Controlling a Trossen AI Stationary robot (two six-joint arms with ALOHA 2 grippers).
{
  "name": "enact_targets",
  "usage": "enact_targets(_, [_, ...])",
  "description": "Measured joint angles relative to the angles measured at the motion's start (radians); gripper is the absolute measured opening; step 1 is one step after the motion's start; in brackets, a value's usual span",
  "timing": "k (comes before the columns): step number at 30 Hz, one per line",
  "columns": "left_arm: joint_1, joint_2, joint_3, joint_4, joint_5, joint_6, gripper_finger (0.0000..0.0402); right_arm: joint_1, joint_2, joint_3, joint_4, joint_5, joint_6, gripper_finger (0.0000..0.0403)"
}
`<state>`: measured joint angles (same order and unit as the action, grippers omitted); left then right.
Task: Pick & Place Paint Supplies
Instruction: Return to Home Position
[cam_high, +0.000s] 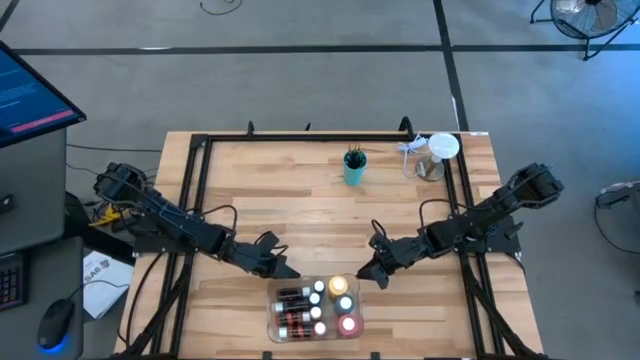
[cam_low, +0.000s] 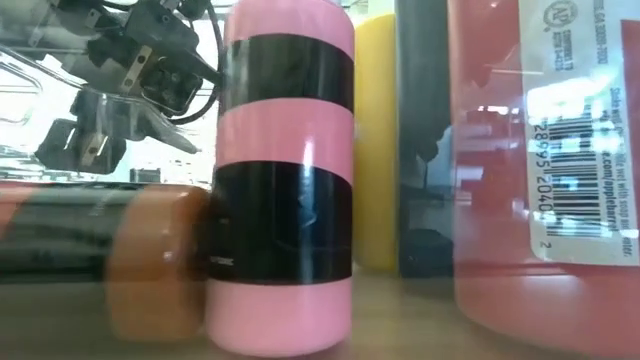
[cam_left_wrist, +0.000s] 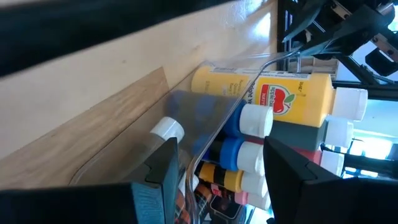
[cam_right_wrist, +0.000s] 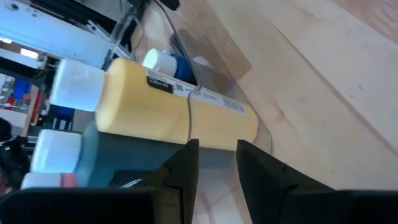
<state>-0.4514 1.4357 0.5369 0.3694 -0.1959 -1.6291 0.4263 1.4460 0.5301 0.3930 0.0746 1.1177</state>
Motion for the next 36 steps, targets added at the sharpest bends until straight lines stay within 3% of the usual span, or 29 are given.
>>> enact_targets(29, [-0.038,0.0,0.0,0.031,-0.022,-0.018,0.014,0.053,-0.001,0.002,0.007,-0.033,-0.049,0.0103])
enact_targets(36, [-0.025,0.0,0.0,0.03,-0.017,-0.009,0.014,0.022,0.0,0.002,-0.003,0.019,0.006,0.0103])
